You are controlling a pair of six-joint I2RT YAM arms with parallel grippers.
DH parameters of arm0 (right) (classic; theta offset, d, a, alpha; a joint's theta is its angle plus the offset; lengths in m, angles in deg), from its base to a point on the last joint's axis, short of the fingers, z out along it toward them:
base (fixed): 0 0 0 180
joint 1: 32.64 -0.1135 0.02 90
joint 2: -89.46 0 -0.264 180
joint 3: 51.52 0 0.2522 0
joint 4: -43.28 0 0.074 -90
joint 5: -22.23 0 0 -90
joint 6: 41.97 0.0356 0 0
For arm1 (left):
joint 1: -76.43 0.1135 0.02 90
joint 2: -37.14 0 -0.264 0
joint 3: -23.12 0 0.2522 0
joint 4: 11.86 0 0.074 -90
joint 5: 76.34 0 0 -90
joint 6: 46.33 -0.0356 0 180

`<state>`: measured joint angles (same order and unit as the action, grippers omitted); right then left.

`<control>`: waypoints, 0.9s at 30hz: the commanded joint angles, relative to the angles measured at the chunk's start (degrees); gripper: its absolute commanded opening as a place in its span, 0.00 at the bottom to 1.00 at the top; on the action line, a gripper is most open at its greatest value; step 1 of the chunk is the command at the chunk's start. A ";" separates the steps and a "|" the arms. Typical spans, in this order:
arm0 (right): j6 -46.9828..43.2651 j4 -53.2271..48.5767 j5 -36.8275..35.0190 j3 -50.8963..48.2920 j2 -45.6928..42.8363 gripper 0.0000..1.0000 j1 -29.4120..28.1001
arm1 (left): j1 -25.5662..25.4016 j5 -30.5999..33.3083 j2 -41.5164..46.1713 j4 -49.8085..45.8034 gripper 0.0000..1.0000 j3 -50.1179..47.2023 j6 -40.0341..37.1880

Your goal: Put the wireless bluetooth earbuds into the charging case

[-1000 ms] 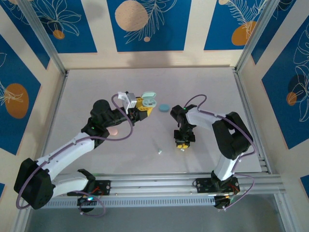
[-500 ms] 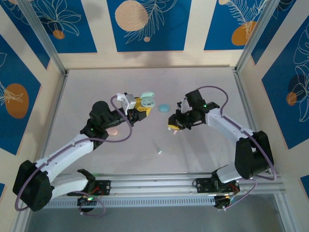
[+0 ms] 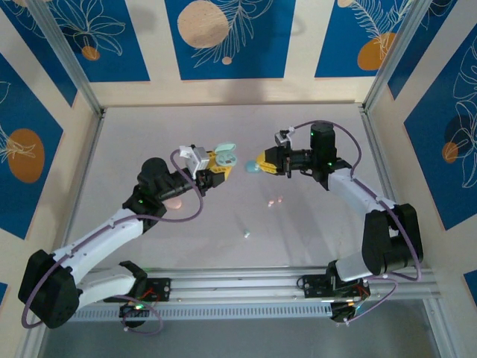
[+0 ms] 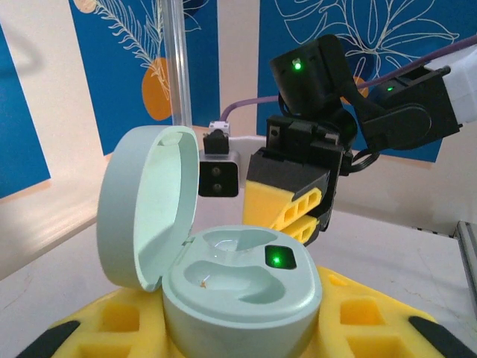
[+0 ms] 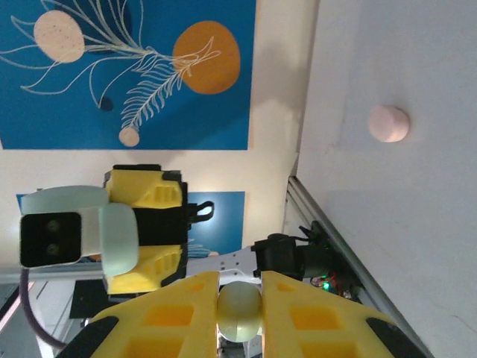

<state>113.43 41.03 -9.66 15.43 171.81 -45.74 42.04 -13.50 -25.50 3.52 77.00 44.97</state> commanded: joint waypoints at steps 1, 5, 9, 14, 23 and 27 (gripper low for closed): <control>4.86 5.11 3.52 1.31 0.30 0.21 -0.21 | 0.29 -2.57 -0.27 1.84 0.29 -0.67 -1.30; 5.43 4.80 2.81 3.25 -0.54 0.21 -0.82 | 0.29 -2.50 -1.20 4.30 0.29 -1.62 -1.47; 5.24 3.52 2.09 5.43 -1.50 0.21 -1.55 | 0.29 -2.12 -2.17 4.24 0.29 -1.48 -2.73; 5.17 2.18 1.23 7.38 -2.69 0.21 -1.92 | 0.25 0.16 -3.09 5.33 0.29 -1.71 -3.32; 1.95 -0.08 0.28 9.45 -3.94 0.21 -4.05 | 0.20 0.77 -4.84 8.23 0.29 -1.97 -4.38; -1.10 -2.40 -0.68 11.11 -4.03 0.22 -5.70 | 0.11 0.88 -5.52 8.78 0.29 -1.80 -4.29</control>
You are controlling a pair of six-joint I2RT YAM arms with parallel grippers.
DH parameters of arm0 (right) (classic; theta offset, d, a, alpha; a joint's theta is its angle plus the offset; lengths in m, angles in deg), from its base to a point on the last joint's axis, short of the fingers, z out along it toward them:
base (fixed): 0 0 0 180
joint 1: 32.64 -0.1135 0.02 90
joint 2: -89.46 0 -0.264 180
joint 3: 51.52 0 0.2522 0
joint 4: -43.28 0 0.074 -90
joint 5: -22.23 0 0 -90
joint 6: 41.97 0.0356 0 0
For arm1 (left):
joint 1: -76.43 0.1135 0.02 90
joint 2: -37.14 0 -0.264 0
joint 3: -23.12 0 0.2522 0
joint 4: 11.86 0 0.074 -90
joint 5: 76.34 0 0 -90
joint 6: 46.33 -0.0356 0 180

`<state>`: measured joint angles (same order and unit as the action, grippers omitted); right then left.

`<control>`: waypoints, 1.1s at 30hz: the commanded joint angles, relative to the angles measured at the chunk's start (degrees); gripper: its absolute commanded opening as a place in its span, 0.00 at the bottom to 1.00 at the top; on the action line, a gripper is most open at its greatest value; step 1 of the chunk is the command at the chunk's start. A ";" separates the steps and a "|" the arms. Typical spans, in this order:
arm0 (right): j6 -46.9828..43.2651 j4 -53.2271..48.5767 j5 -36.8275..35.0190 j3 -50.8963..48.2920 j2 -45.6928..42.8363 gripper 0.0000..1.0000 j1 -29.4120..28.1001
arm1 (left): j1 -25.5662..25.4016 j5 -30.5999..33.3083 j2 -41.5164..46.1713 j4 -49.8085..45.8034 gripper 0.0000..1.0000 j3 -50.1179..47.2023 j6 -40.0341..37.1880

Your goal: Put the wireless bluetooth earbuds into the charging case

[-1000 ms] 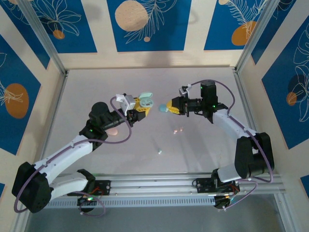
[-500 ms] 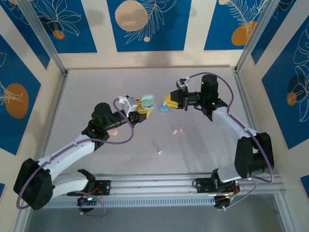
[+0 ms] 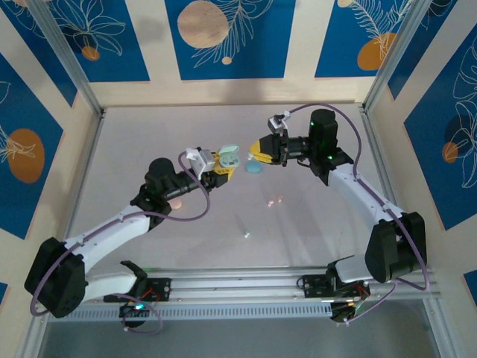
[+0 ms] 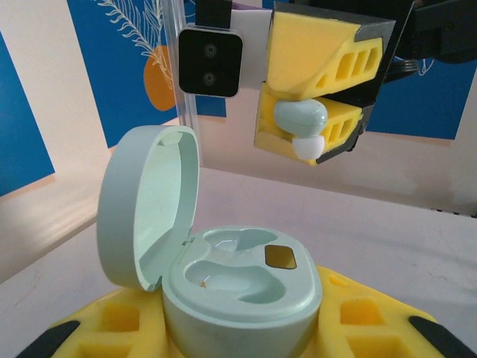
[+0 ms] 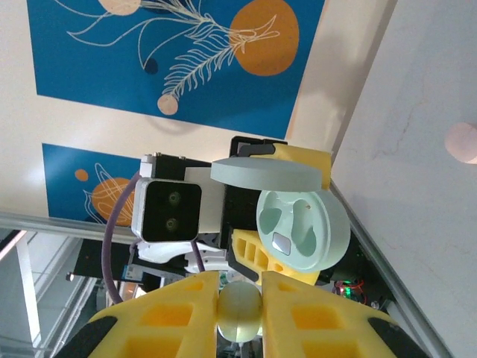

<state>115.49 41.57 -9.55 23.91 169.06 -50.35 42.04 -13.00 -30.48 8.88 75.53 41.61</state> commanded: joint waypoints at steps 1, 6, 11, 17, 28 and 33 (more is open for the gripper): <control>-3.82 -3.48 -1.16 2.96 -1.20 0.22 -1.58 | 0.11 0.38 -0.62 3.62 0.29 -0.32 -0.83; -6.09 -5.46 -3.86 4.63 -0.85 0.22 -4.50 | 0.03 0.27 -1.51 4.42 0.29 -0.14 -0.68; -10.01 -8.34 -8.12 6.66 -0.53 0.22 -7.76 | -0.05 0.25 -1.82 4.69 0.29 -0.16 -0.41; -12.77 -12.04 -11.72 8.59 0.83 0.22 -10.17 | -0.01 0.12 -1.45 5.18 0.29 -0.30 -0.05; -16.16 -16.98 -16.24 10.05 1.28 0.22 -11.79 | -0.06 -0.31 -1.20 5.84 0.29 -0.31 1.60; -15.74 -16.48 -16.82 9.92 1.38 0.22 -11.90 | -0.14 -0.76 -0.93 5.60 0.29 -0.33 1.71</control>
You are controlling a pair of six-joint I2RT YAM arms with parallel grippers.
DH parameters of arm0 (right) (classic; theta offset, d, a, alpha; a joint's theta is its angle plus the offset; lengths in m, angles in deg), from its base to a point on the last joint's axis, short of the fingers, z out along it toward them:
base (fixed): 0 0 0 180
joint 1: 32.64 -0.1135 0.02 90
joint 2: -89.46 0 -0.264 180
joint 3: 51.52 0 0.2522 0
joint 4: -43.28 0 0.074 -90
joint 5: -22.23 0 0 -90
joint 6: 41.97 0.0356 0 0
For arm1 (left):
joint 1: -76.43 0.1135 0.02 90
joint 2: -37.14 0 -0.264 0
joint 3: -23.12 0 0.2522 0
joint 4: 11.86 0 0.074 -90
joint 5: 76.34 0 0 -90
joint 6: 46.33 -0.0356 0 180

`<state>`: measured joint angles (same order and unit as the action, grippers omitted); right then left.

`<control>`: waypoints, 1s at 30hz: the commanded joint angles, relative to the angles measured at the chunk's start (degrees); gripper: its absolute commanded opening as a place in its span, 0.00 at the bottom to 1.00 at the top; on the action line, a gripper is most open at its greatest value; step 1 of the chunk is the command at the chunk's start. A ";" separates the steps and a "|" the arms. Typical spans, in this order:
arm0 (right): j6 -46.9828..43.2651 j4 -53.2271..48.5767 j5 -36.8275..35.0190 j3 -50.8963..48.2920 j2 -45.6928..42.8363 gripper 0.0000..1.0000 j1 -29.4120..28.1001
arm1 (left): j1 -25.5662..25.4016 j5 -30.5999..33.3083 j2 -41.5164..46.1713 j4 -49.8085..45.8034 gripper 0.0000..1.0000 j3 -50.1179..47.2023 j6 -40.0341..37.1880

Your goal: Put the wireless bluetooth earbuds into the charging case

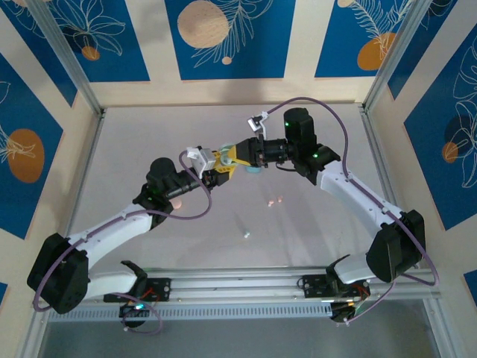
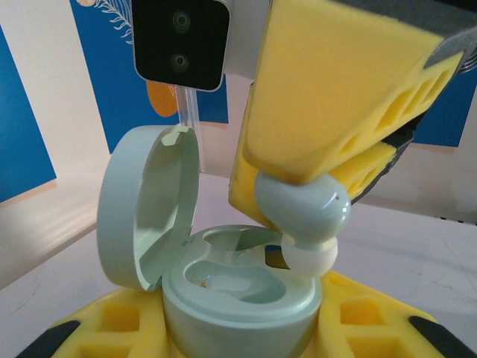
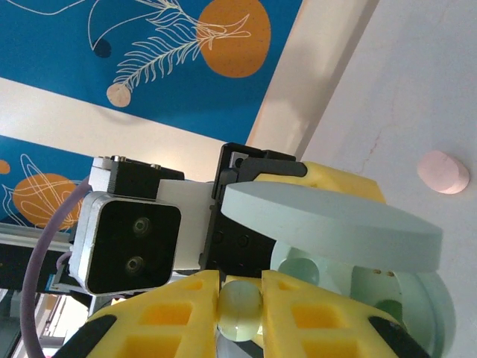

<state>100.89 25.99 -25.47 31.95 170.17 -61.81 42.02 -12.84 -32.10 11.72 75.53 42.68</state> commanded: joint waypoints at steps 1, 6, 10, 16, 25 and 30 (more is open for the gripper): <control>-0.74 -0.48 -0.91 1.79 0.32 0.22 -0.45 | -0.07 -0.99 0.76 2.66 0.29 -0.28 0.73; 0.66 1.23 -0.56 1.92 0.79 0.22 -0.63 | -0.08 -1.12 0.87 2.65 0.29 -0.24 0.82; 0.62 0.94 -0.73 2.01 0.99 0.22 -0.71 | -0.13 -0.95 1.02 2.94 0.29 -0.32 0.99; 0.34 0.39 -0.96 2.88 1.86 0.22 -1.06 | -0.22 -1.05 0.88 3.35 0.29 -0.29 1.08; -3.08 -4.51 -5.81 3.99 1.82 0.22 -1.67 | -0.29 -1.54 1.23 3.66 0.29 -0.33 1.08; -6.16 -9.28 -7.19 5.36 2.26 0.22 -2.38 | -0.30 -0.95 1.21 4.43 0.29 -0.40 1.43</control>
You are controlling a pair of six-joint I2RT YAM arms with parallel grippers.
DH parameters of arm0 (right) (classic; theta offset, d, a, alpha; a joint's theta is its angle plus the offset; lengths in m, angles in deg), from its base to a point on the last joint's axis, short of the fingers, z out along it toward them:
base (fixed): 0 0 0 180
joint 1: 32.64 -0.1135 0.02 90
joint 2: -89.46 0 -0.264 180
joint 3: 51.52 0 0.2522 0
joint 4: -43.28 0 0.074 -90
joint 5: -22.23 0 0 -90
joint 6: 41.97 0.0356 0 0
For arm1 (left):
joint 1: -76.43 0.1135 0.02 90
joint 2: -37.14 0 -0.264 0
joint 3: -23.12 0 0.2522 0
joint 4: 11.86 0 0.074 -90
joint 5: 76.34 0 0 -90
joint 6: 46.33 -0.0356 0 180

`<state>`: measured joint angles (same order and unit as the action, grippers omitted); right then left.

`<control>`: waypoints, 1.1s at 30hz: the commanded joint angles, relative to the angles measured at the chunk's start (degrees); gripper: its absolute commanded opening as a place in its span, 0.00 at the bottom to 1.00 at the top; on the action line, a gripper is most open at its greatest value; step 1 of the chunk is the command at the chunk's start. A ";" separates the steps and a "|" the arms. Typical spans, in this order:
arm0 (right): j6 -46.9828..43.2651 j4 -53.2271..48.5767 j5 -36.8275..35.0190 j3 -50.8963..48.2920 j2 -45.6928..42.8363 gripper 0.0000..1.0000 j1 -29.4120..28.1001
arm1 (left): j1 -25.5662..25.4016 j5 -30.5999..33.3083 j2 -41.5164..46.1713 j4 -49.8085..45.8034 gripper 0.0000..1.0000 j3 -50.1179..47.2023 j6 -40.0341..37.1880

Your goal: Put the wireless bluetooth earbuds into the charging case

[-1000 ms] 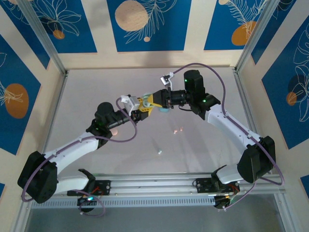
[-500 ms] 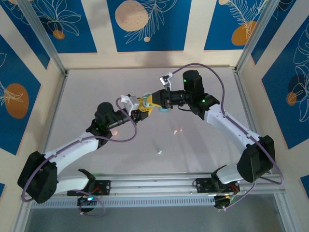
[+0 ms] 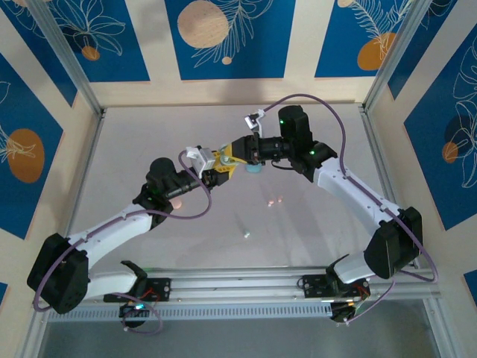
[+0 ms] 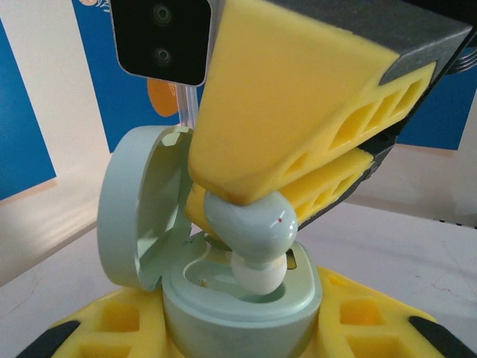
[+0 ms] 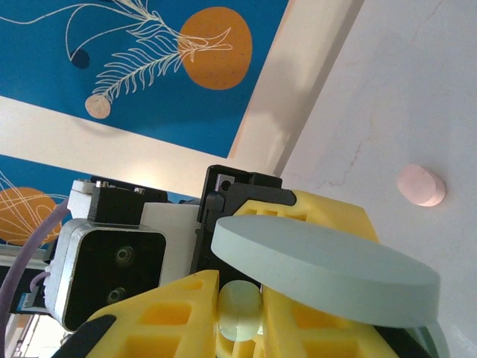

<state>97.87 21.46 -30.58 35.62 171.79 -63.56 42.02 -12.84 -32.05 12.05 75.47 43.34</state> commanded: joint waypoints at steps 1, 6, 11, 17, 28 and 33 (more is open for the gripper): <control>-3.67 -5.65 -2.56 1.85 0.76 0.23 -0.76 | -0.30 -0.77 1.08 4.42 0.29 -0.40 0.93; -6.76 -10.57 -4.36 3.75 1.48 0.24 -1.47 | -0.30 -0.41 1.01 5.47 0.29 -0.49 1.48; -8.91 -14.00 -5.23 5.51 2.30 0.24 -2.30 | -0.30 -0.02 1.08 5.88 0.29 -0.61 1.72; -10.42 -16.99 -7.73 6.58 2.41 0.26 -2.66 | -0.30 0.40 1.36 6.27 0.29 -0.70 1.72; -11.00 -18.92 -10.68 7.49 2.23 0.27 -3.01 | -0.30 0.14 1.47 6.45 0.29 -0.65 2.01; -10.48 -20.01 -12.16 8.15 2.48 0.27 -3.16 | -0.30 -0.03 1.59 6.36 0.29 -0.79 2.10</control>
<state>88.28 5.77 -40.15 42.66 173.08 -66.27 42.02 -12.67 -32.05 12.53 74.42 44.82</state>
